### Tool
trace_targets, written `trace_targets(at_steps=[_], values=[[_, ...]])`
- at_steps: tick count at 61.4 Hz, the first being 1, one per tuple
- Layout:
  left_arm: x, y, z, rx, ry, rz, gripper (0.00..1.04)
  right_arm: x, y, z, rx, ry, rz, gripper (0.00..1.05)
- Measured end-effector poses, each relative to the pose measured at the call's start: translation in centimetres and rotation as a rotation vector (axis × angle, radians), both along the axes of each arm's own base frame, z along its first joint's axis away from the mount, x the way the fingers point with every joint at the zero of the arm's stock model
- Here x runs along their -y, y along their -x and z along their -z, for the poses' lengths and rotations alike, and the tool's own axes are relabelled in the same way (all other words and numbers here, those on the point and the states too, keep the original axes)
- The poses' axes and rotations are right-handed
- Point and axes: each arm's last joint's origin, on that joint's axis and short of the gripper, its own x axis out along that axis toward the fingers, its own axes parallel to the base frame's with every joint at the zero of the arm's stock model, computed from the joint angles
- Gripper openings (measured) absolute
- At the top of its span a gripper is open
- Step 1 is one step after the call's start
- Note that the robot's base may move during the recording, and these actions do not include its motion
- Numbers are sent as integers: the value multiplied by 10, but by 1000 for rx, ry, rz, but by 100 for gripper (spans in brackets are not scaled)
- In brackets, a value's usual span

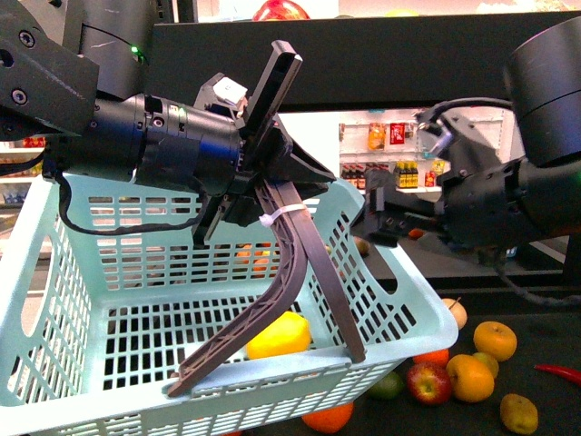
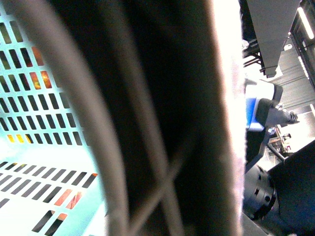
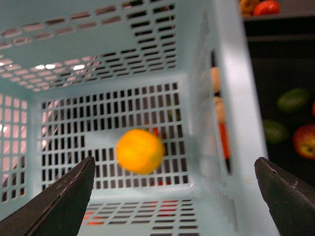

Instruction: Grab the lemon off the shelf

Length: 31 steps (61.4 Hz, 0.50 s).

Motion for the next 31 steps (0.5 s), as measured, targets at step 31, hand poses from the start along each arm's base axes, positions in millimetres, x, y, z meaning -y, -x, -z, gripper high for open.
trace_targets(at_steps=[31], values=[[0,0,0,0,1,4,11,105,-15,155,-274,205,295,97]])
